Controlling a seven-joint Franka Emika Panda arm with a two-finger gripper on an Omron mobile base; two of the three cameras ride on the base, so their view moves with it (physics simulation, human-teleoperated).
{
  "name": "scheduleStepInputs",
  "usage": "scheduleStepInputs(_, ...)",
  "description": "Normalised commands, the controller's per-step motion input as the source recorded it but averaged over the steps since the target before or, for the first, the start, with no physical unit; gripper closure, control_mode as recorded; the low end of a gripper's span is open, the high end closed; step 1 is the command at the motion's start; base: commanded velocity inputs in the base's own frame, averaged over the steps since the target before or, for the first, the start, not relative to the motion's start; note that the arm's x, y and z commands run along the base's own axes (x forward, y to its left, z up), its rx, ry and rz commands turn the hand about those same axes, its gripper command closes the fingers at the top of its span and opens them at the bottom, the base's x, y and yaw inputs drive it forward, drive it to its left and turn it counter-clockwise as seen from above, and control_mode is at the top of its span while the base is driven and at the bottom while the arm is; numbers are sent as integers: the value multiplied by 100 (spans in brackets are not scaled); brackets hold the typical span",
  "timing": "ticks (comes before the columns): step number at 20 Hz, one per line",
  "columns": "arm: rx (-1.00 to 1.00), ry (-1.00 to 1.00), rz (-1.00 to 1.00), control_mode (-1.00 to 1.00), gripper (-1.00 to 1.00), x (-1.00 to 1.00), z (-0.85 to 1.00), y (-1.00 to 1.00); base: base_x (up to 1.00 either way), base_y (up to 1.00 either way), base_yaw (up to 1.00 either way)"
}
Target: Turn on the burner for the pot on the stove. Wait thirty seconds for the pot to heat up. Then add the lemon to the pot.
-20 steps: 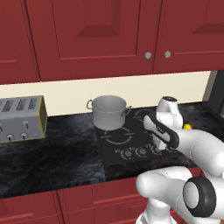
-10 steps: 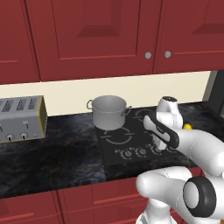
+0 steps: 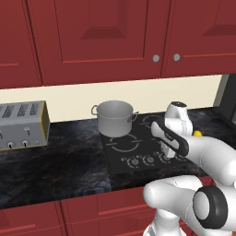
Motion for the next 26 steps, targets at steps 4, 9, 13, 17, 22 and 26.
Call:
scheduleStepInputs(4,0,0,0,-100,100,0,0,0,0,0,0)
scheduleStepInputs(9,0,0,0,-100,100,0,0,0,0,0,0)
scheduleStepInputs(13,0,0,0,-100,100,0,0,0,0,0,0)
scheduleStepInputs(17,0,0,0,-100,100,0,0,0,0,0,0)
scheduleStepInputs(22,0,0,0,-100,100,0,0,0,0,0,0)
scheduleStepInputs(26,0,0,0,-100,100,0,0,0,0,0,0)
